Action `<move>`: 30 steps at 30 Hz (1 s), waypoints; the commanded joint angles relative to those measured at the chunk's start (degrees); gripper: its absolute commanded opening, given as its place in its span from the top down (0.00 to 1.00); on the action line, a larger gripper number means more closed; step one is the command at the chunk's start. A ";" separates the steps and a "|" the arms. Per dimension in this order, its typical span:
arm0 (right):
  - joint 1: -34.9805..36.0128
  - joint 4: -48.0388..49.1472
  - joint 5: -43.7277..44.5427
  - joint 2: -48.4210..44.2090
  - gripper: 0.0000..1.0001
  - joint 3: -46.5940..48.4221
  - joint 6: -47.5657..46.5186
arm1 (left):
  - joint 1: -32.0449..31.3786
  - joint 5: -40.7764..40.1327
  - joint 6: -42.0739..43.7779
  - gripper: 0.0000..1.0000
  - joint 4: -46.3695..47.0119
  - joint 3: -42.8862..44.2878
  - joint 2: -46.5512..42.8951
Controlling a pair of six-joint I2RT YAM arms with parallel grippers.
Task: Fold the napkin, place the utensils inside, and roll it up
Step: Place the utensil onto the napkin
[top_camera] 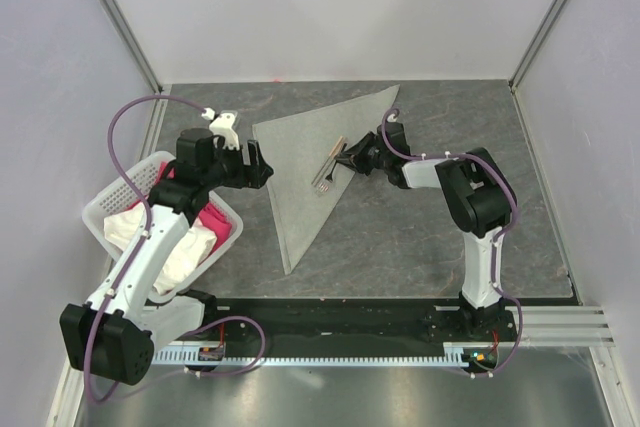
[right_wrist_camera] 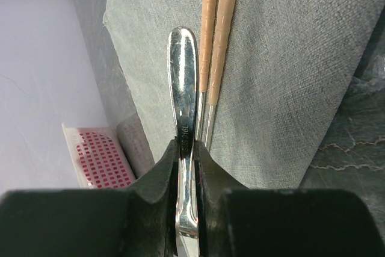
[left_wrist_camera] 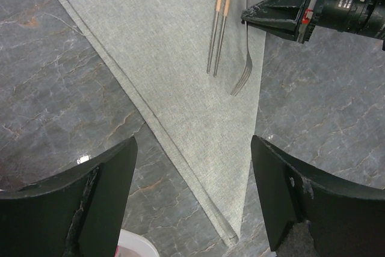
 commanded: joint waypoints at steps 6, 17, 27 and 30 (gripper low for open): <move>0.09 3.52 1.34 1.65 1.00 2.02 0.71 | -0.89 1.73 -0.62 0.17 1.88 -0.47 0.49; 0.00 1.06 2.22 2.26 0.77 2.73 -1.04 | -2.21 1.65 -0.61 0.19 2.06 -0.56 2.68; -1.05 -2.81 1.26 -0.72 0.55 3.69 -4.29 | -6.52 1.38 -9.67 0.21 6.28 -1.80 5.76; -2.01 -3.07 -0.32 -2.65 0.53 3.26 -5.00 | -6.87 2.17 -9.49 0.21 5.84 0.04 7.08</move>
